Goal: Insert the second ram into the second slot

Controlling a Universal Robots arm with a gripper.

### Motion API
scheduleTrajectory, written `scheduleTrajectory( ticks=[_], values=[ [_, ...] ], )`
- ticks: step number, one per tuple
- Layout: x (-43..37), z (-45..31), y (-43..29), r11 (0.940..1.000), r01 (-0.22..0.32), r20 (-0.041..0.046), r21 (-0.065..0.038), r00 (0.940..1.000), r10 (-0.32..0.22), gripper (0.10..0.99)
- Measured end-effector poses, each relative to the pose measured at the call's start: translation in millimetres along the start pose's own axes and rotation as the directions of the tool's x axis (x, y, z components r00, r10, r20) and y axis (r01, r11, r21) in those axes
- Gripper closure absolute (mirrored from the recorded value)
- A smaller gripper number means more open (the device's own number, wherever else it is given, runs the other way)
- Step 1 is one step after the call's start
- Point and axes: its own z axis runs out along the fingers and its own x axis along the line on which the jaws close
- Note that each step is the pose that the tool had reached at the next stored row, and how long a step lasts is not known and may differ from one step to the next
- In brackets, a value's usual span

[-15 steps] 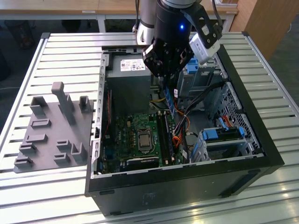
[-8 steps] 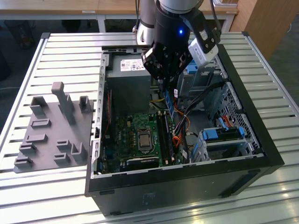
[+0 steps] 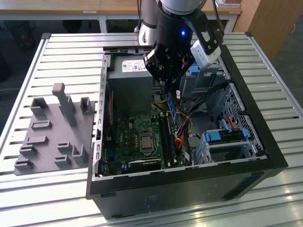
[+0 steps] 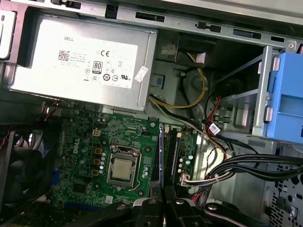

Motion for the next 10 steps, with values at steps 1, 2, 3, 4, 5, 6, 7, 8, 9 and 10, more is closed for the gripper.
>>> scheduleTrajectory(
  ticks=[1, 2, 3, 4, 5, 6, 7, 8, 9, 10],
  values=[
    [0.0, 0.2, 0.0, 1.0, 0.0, 0.0, 0.0, 1.0, 0.0, 0.949],
    [0.0, 0.3, 0.0, 1.0, 0.0, 0.0, 0.0, 1.0, 0.0, 0.949],
    [0.0, 0.5, 0.0, 1.0, -0.001, 0.0, 0.0, 1.0, 0.001, 0.949],
    [0.0, 0.6, 0.0, 1.0, -0.001, 0.0, 0.0, 1.0, 0.001, 0.949],
    [0.0, 0.7, 0.0, 1.0, -0.001, 0.0, 0.0, 1.0, 0.001, 0.949],
    [0.0, 0.9, 0.0, 1.0, -0.001, 0.0001, 0.0, 1.0, 0.001, 0.949],
    [0.0, 1.1, -0.1, 1.0, -0.001, 0.0001, 0.0, 1.0, 0.001, 0.949],
    [0.0, 1.3, 0.0, 1.0, -0.001, 0.0001, 0.0, 1.0, 0.001, 0.949],
    [0.0, 1.5, -0.1, 1.0, -0.001, 0.0001, 0.0, 1.0, 0.001, 0.949],
    [0.0, 1.7, -0.1, 1.0, -0.002, 0.0001, 0.0, 1.0, 0.002, 0.949]
  ],
)
